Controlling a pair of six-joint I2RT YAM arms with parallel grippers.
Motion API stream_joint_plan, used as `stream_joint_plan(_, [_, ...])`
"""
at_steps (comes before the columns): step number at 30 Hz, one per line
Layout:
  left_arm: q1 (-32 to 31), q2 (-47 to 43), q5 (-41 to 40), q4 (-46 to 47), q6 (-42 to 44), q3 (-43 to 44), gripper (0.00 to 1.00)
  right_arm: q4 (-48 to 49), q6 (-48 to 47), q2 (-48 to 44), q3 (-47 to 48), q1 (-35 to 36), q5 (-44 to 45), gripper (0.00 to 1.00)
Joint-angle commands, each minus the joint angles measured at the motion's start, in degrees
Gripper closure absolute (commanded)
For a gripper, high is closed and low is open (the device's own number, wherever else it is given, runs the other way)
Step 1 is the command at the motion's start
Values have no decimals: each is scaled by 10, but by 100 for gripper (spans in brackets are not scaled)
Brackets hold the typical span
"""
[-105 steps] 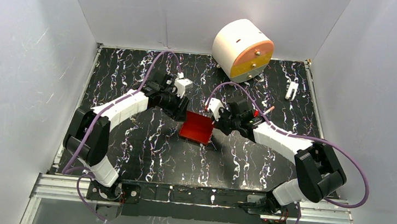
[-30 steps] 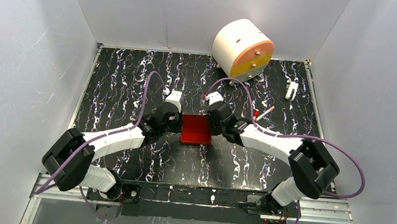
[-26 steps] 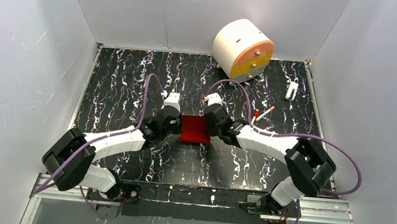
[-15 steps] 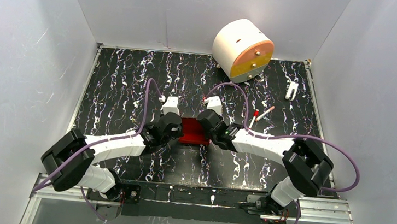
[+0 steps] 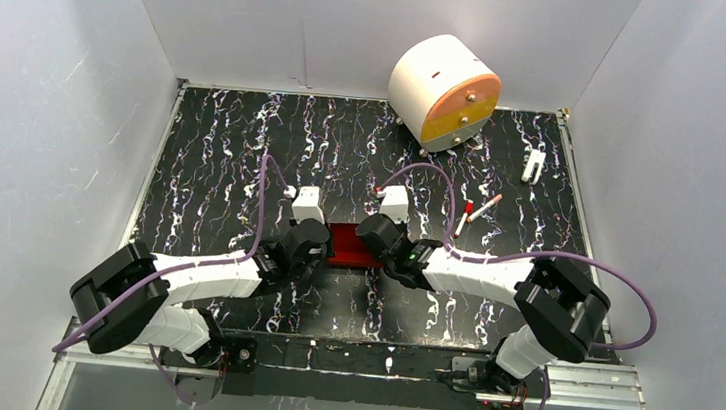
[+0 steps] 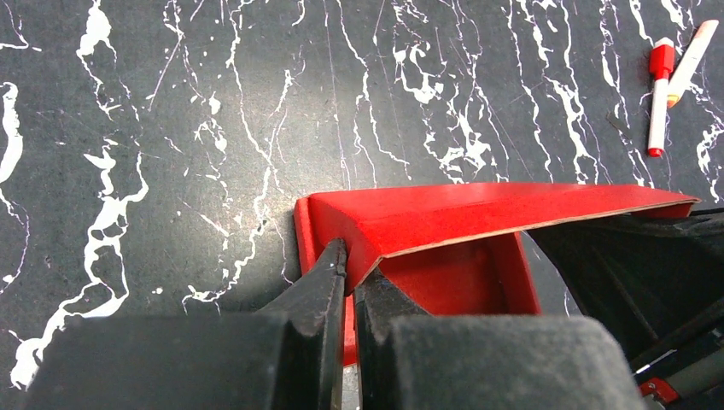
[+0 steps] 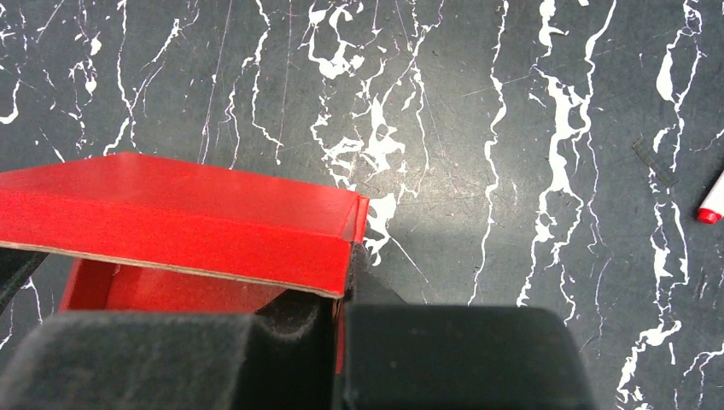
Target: Fold the paper box
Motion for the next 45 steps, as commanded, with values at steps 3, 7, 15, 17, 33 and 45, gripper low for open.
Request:
stream_joint_plan(3, [-32,-10,41,22,-12,-42,100,65,40,-9,-41,33,-42,91])
stream_joint_plan(7, [-38,-17,45,43,-13,-64,100,77,46,-11,-63,38,-37,91])
stream_joint_plan(15, [-49,-19,39,68,-14,-95,100,103,54,-18,-87,48,-40,90])
stream_joint_plan(17, [-50,-16,38,72,-16,-98,100,105,53,-20,-86,50,-40,89])
stream_joint_plan(33, [-75,30,-26,54,-1,-91,100,63,9,-173,-125,51,-74,56])
stream_joint_plan(45, [-79,-39,-27,7,20,-72,94,2,-86,-291,-100,35,-76,34])
